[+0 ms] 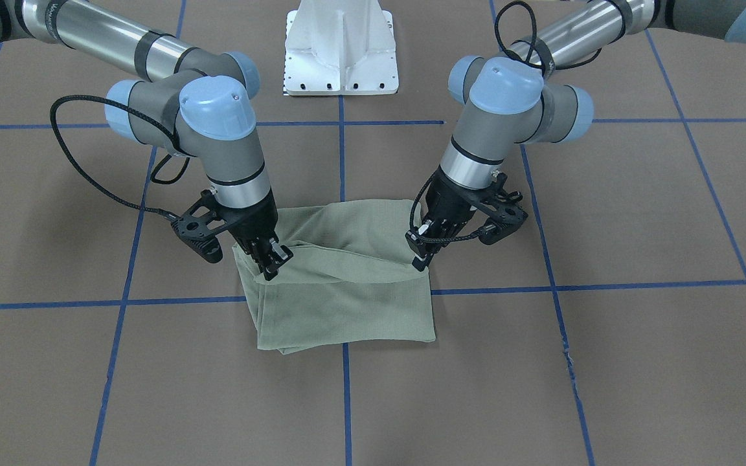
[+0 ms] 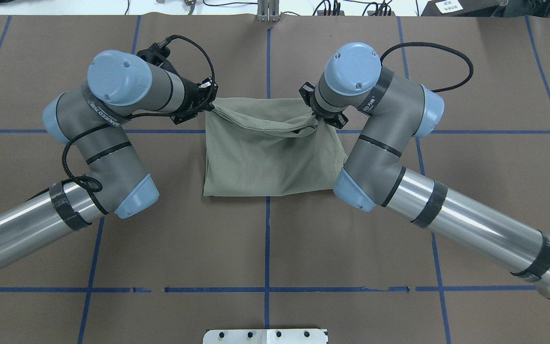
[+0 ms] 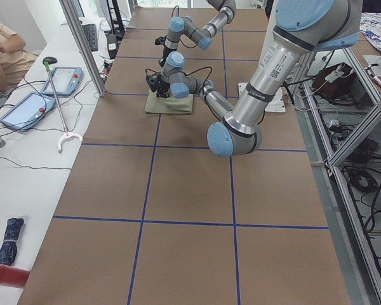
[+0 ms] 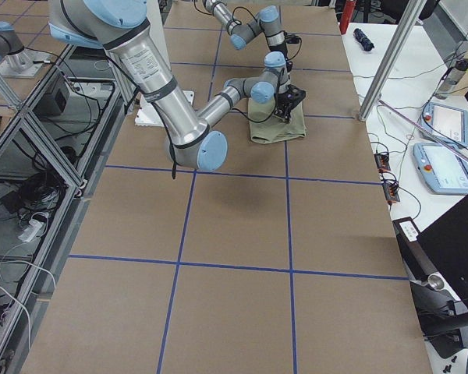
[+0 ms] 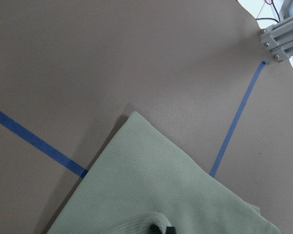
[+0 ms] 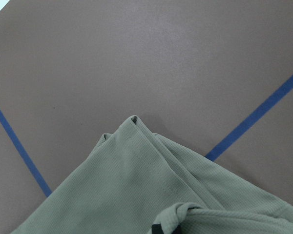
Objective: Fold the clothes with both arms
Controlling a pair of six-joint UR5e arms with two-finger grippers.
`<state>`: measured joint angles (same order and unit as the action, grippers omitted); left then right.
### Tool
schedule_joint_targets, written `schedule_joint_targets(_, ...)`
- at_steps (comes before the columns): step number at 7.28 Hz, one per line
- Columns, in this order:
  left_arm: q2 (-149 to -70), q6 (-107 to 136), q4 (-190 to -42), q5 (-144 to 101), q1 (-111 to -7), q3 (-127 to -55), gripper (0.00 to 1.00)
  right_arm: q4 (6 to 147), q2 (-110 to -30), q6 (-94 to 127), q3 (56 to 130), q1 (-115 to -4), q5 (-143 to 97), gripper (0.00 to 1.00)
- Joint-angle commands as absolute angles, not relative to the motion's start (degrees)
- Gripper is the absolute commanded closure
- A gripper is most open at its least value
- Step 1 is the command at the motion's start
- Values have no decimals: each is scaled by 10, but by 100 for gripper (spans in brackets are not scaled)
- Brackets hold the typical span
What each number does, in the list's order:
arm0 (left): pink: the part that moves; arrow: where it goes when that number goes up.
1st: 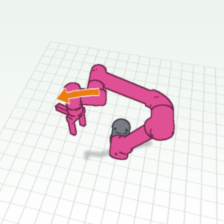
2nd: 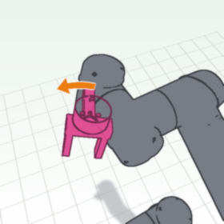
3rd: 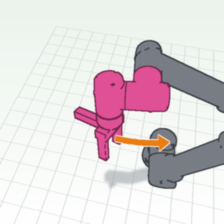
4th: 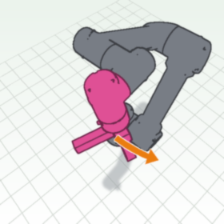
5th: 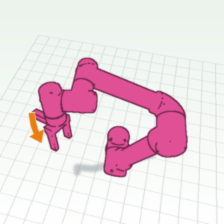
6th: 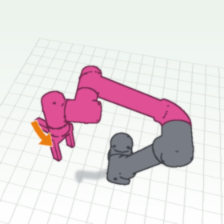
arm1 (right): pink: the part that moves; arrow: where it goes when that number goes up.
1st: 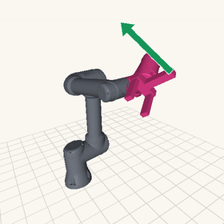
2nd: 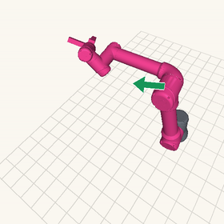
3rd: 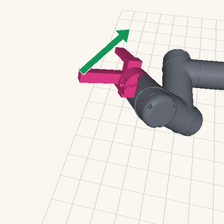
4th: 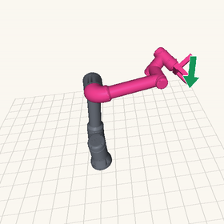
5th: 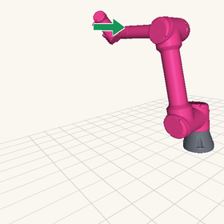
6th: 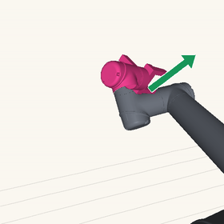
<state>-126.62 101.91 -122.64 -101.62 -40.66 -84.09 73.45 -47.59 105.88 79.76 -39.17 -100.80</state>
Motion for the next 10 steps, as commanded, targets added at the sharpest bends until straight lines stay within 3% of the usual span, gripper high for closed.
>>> schedule_joint_targets(1,-1285,972,-1308,-995,-421,-737,60,624,-457,954,680,-439,-1048,0)
schedule_joint_targets(5,-1281,906,-1312,-998,-448,-734,58,626,-472,761,647,-564,-1178,0)
schedule_joint_targets(8,-1230,773,-1305,-1091,-495,-794,57,635,-511,733,698,-599,-1246,0)
schedule_joint_targets(10,-1164,667,-1303,-1169,-553,-848,57,635,-604,689,782,-628,-1251,0)
